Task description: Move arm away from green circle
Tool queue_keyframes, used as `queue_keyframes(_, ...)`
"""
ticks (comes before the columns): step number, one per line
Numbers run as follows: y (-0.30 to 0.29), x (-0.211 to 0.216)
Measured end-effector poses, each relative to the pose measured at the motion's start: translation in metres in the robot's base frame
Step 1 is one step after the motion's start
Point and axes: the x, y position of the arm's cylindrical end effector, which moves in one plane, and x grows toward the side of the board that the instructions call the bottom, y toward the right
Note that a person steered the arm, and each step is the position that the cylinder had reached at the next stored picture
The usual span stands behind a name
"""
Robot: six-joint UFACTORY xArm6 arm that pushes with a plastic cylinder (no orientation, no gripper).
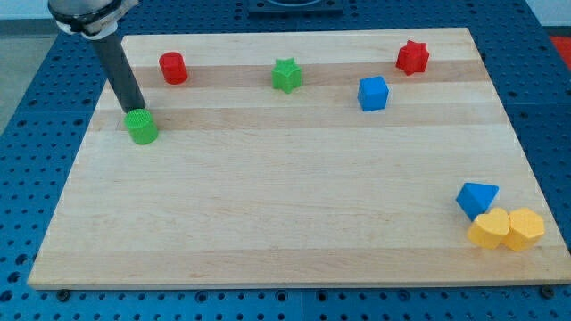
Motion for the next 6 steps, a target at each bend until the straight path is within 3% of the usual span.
queue_keyframes(2, 0.032, 0.034)
queue_keyframes(6, 0.011, 0.029)
